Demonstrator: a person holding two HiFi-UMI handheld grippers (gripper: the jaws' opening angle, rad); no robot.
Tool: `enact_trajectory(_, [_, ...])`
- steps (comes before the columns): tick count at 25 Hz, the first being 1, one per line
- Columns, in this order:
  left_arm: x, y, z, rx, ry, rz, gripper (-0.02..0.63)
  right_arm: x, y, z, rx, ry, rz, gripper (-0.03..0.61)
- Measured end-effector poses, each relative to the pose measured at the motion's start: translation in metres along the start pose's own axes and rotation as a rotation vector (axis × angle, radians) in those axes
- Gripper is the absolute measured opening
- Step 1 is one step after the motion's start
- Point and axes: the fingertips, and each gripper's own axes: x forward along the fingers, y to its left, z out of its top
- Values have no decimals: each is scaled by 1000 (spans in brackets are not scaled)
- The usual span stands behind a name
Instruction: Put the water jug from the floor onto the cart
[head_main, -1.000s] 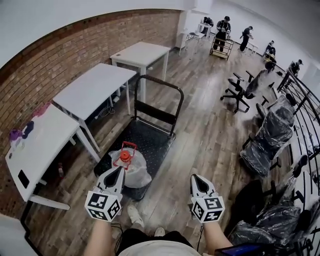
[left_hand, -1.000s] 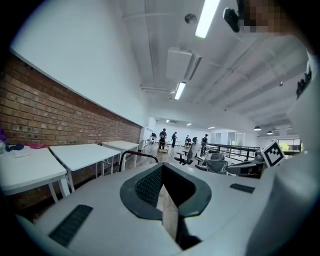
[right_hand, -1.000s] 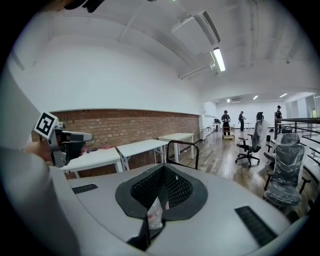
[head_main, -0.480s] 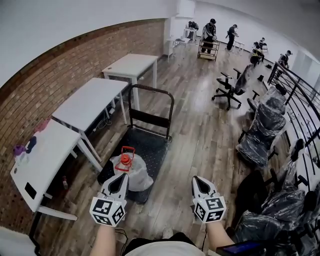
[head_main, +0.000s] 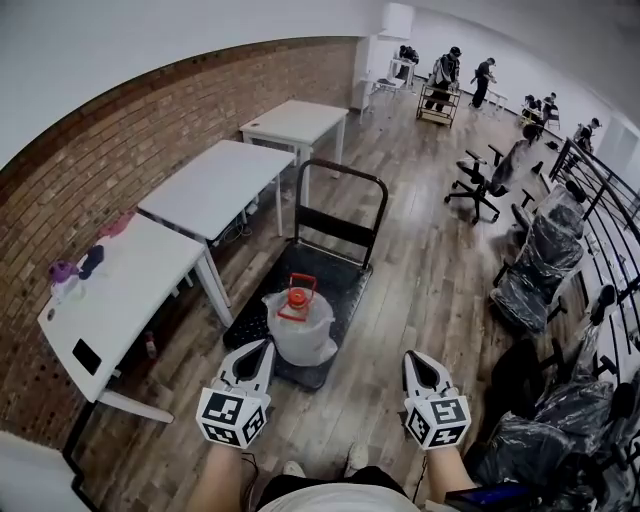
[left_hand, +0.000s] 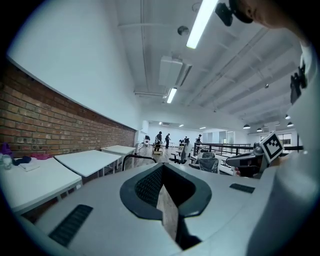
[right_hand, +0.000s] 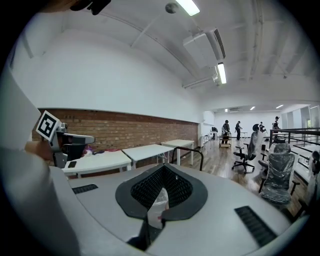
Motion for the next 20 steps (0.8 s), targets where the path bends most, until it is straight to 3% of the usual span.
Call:
enact_trajectory(8, [-35, 15, 5, -20, -23, 45, 0, -2, 37, 23, -58, -33, 65, 2])
enact_trajectory(20, [-18, -15, 5, -35, -34, 62, 0, -6, 6, 37, -66, -62, 99, 2])
